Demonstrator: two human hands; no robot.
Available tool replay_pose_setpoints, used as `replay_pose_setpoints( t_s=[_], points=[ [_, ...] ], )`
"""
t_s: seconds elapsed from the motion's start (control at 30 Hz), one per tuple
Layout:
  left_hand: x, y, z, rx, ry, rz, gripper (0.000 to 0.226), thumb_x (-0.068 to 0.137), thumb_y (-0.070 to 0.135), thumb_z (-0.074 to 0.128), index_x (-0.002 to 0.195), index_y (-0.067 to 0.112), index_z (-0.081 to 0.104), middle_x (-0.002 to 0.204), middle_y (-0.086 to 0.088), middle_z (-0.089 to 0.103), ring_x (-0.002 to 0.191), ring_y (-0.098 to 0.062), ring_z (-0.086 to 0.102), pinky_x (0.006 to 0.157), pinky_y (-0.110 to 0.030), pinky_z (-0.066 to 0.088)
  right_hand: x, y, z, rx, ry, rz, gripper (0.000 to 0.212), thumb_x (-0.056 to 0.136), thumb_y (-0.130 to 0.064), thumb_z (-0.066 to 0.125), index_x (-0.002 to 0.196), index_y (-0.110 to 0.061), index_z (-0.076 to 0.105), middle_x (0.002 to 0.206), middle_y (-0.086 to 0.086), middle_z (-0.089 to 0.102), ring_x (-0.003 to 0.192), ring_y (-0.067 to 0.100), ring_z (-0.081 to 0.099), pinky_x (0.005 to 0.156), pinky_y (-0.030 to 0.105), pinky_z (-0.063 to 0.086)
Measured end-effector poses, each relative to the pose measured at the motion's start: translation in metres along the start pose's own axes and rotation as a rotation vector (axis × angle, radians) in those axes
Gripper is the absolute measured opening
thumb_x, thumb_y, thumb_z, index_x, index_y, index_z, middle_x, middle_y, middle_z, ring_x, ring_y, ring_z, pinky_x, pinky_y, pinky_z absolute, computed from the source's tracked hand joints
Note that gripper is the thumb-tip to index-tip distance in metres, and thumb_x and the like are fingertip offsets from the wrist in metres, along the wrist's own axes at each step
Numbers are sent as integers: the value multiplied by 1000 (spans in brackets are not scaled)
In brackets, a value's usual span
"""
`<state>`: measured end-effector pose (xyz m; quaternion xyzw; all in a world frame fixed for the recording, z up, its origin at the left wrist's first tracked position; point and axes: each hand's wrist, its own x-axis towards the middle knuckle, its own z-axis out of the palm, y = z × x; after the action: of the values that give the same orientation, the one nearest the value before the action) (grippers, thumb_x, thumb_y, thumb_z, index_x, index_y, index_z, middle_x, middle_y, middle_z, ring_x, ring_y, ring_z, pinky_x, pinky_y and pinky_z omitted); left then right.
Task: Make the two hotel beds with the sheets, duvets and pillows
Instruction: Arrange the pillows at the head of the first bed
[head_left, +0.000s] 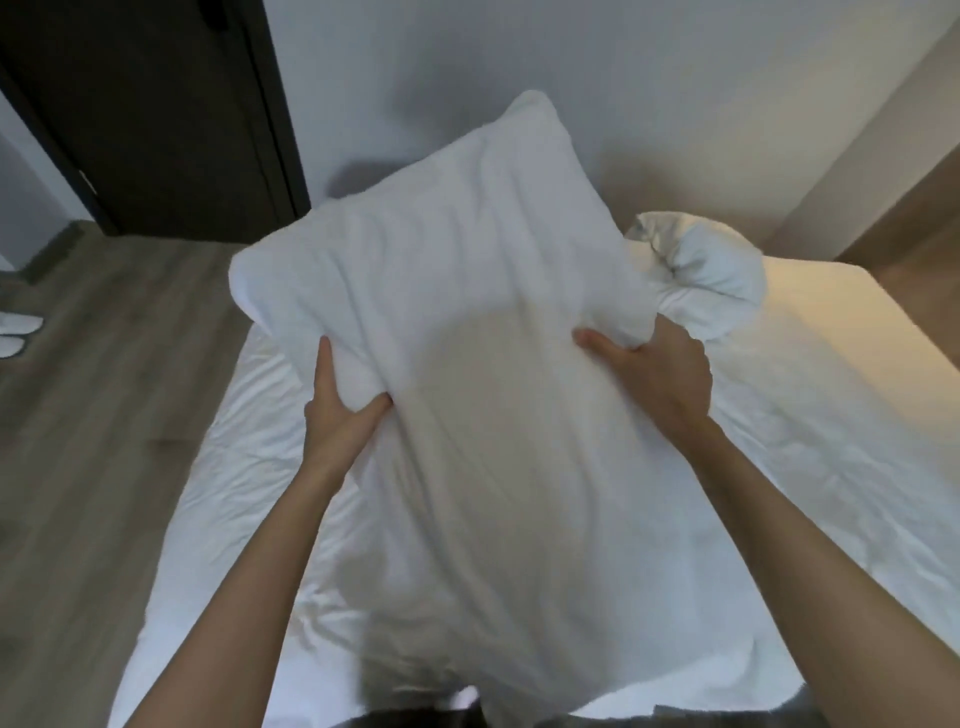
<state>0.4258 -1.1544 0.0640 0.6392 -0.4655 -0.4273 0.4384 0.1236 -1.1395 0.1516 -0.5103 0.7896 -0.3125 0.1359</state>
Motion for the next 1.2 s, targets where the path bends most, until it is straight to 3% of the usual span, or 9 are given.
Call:
replay_pose_setpoints(
  t_s=[0.13, 0.27, 0.4, 0.57, 0.73, 0.9, 1.0, 1.1, 1.2],
  points=[
    [1, 39, 27, 54, -95, 79, 92, 84, 28, 72, 151, 44, 12, 151, -6, 31, 136, -20, 34, 94, -25, 31, -31, 22, -42, 24, 150, 154, 81, 63, -81, 65, 116, -20, 61, 112, 0, 68, 106, 27, 62, 81, 36, 48],
    [-7, 72, 53, 70, -267, 191, 92, 76, 33, 69, 151, 43, 16, 143, -7, 36, 131, -19, 37, 94, -25, 32, -76, 43, -76, 71, 289, 303, 72, 67, -76, 66, 107, -17, 63, 102, -1, 68, 99, 26, 64, 80, 36, 51],
    [-32, 98, 82, 112, -430, 295, 82, 88, 21, 65, 151, 42, 17, 125, -5, 33, 106, -8, 34, 88, -20, 30, -136, 62, -104, 130, 446, 425, 70, 68, -75, 66, 109, -18, 65, 100, -5, 69, 98, 22, 65, 83, 36, 51],
    [-83, 116, 120, 121, -645, 388, 86, 83, 28, 72, 149, 44, 20, 133, -7, 37, 107, -12, 43, 93, -24, 36, -226, 82, -135, 143, 639, 626, 84, 61, -84, 63, 112, -18, 63, 101, -3, 69, 95, 23, 64, 85, 42, 54],
    [-172, 126, 155, 125, -884, 488, 83, 83, 34, 70, 147, 51, 19, 135, -7, 32, 128, -19, 39, 102, -26, 33, -334, 97, -172, 137, 841, 773, 75, 63, -79, 65, 110, -21, 64, 98, -5, 67, 92, 22, 63, 80, 38, 53],
    [-287, 129, 184, 135, -1113, 611, 79, 85, 37, 67, 146, 52, 18, 143, -9, 31, 134, -23, 36, 100, -24, 30, -455, 114, -206, 134, 1054, 891, 61, 70, -70, 68, 109, -24, 64, 92, -10, 66, 86, 17, 61, 74, 33, 48],
    [-366, 124, 196, 133, -1238, 672, 77, 87, 38, 66, 147, 50, 19, 145, -11, 29, 135, -26, 35, 103, -28, 31, -532, 128, -222, 134, 1169, 952, 46, 77, -62, 67, 106, -26, 62, 86, -16, 61, 85, 15, 58, 76, 30, 44],
    [-450, 109, 203, 118, -1333, 722, 76, 86, 41, 66, 147, 49, 21, 145, -7, 33, 131, -22, 40, 98, -24, 32, -612, 144, -238, 116, 1260, 1027, 55, 76, -66, 65, 109, -23, 64, 92, -9, 67, 91, 21, 64, 82, 35, 50],
    [-541, 89, 201, 100, -1417, 764, 75, 87, 37, 65, 148, 45, 23, 144, -5, 35, 121, -14, 43, 94, -21, 32, -696, 161, -254, 103, 1315, 1092, 52, 78, -65, 64, 107, -23, 66, 86, -11, 67, 85, 18, 64, 74, 30, 47]
  ],
)
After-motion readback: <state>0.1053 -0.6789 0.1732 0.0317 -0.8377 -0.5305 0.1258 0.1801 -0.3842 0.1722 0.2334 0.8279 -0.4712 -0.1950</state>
